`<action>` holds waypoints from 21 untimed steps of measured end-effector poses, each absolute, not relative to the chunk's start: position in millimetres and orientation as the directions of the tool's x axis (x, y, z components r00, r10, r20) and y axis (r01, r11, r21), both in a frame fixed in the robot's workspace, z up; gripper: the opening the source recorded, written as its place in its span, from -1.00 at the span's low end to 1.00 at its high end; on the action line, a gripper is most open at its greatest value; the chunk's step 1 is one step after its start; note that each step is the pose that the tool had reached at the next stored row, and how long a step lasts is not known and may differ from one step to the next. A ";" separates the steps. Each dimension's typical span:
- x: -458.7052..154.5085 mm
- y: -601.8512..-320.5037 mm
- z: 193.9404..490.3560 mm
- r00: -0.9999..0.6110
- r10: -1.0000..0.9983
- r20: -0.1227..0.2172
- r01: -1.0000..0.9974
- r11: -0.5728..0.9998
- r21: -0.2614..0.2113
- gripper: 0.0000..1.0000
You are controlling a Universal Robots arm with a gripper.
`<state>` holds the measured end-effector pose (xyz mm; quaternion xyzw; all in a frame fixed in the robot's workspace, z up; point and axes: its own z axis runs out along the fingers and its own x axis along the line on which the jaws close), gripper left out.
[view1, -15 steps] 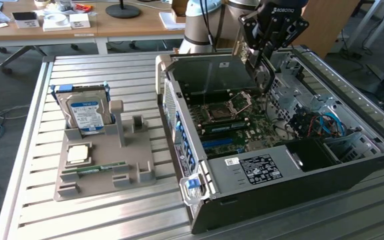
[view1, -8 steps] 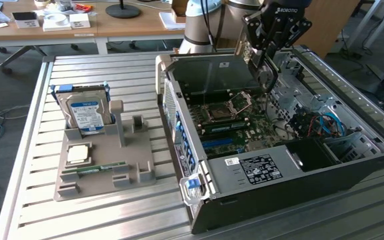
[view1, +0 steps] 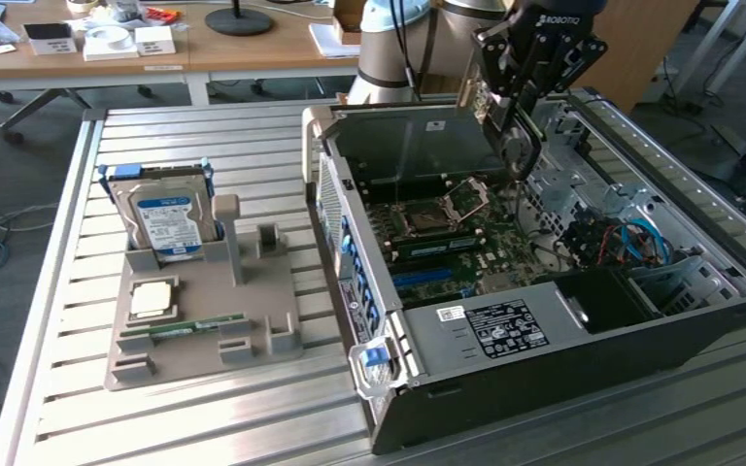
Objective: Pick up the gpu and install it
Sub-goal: 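Pick up the gpu and move the gpu toward the slot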
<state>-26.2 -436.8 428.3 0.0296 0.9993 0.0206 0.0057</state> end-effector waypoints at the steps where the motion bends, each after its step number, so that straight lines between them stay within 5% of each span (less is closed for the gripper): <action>1: -26.1 -436.8 428.3 -0.998 0.059 -0.010 0.059 0.997 0.041 -0.47; 21: -5.1 -436.8 428.2 -0.998 0.059 -0.010 0.059 0.997 0.042 -0.47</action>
